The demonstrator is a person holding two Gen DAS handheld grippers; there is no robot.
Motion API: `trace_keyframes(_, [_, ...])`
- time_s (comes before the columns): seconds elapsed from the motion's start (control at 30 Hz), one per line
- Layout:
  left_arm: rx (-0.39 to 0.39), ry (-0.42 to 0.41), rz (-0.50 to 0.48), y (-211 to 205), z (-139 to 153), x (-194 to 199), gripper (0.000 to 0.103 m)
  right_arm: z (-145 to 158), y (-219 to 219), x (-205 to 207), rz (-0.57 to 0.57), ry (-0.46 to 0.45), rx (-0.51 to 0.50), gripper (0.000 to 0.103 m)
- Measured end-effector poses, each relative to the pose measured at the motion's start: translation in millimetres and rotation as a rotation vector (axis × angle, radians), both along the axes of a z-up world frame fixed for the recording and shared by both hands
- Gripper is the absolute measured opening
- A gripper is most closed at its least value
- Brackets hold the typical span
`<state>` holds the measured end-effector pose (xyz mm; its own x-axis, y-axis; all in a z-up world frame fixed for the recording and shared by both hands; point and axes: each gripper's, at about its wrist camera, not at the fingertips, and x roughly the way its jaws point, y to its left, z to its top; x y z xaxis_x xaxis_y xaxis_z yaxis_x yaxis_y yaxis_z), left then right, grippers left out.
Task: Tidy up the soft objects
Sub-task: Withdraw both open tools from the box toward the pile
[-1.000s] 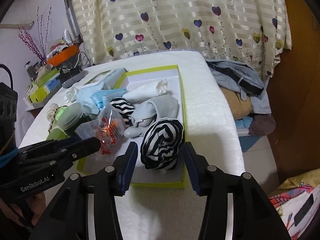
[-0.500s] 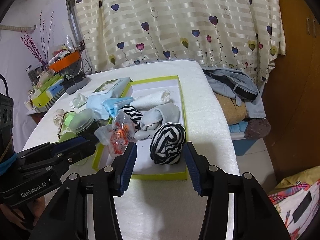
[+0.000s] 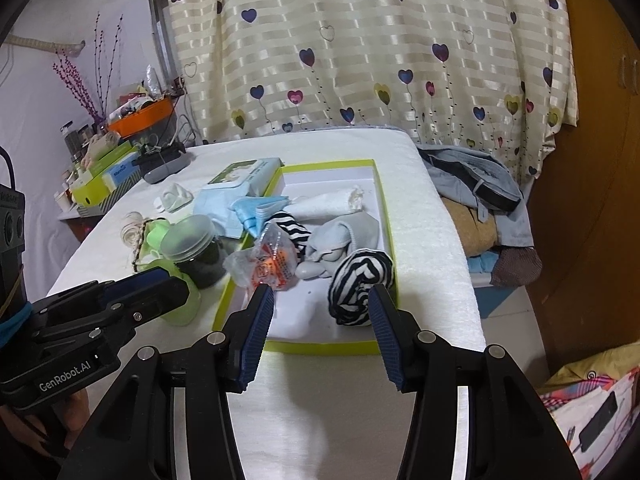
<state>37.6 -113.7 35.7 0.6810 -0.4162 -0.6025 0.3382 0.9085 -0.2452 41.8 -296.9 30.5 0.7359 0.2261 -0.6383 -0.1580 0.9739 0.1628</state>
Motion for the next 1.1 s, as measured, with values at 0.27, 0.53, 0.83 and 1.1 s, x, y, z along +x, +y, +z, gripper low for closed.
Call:
trace_keyframes(0.27, [-0.006, -0.013, 0.011, 9.3, 4.6, -5.6, 0.031, 4.6, 10.4, -4.6, 0.02, -0.011, -0.005, 0.05])
trace_keyframes(0.53, [-0.009, -0.028, 0.025, 16.8, 8.4, -11.8, 0.031, 10.0, 20.7, -9.4, 0.045, -0.026, -0.007, 0.05])
trace_keyframes(0.83, [-0.021, -0.044, 0.044, 30.5, 13.7, -19.4, 0.031, 14.4, 30.4, -14.3, 0.071, -0.039, -0.002, 0.05])
trace_keyframes(1.1, [-0.033, -0.045, 0.093, 53.2, 14.0, -20.6, 0.031, 17.6, 47.6, -16.5, 0.112, -0.054, 0.004, 0.05])
